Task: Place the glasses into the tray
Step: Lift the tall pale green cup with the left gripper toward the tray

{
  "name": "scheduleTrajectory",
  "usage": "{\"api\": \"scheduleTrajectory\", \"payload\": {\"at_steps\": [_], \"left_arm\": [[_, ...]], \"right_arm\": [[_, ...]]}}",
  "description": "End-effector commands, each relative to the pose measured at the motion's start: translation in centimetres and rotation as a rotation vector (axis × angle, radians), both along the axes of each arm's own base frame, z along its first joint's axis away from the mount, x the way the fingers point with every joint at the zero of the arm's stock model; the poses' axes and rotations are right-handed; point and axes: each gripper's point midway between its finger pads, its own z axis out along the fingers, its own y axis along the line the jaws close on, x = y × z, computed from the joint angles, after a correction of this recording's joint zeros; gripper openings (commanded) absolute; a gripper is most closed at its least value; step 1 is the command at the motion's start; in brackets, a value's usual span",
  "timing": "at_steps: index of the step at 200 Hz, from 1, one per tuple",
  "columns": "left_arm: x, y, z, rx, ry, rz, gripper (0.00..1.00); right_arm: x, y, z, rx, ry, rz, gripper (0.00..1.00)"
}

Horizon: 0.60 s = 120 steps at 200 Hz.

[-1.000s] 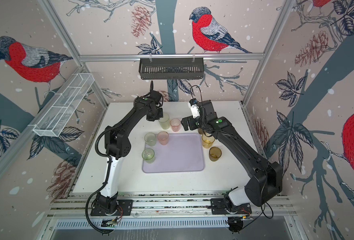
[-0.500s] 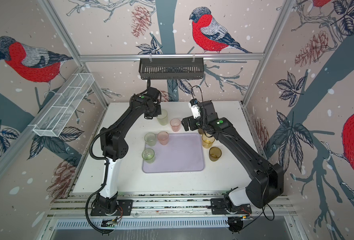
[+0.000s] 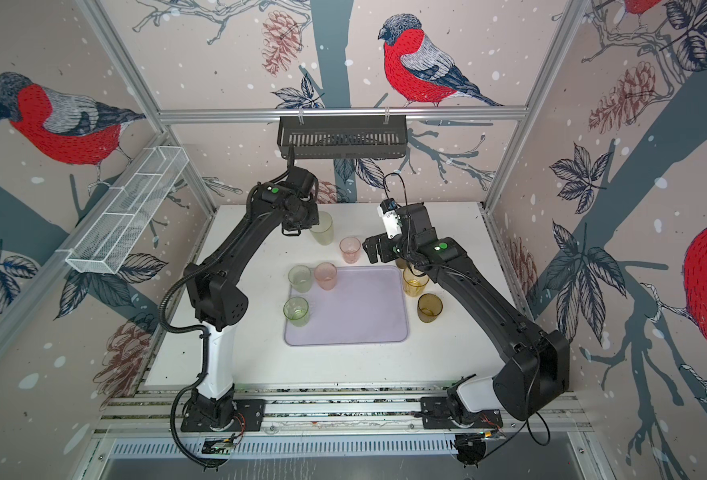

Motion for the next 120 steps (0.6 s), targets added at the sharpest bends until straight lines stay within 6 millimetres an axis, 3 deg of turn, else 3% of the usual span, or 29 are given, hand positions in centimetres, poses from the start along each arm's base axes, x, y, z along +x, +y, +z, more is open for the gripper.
{"api": "scheduleTrajectory", "payload": {"at_steps": [1,120], "left_arm": [[-0.9,0.9,1.5,0.021,-0.016,0.021,0.00],[-5.3,0.6,5.8,0.019,-0.035,-0.014,0.00]], "right_arm": [[0.1,0.3,0.9,0.035,-0.020,0.006,1.00],[-0.3,0.5,0.7,0.057,-0.010,0.024,1.00]]}}
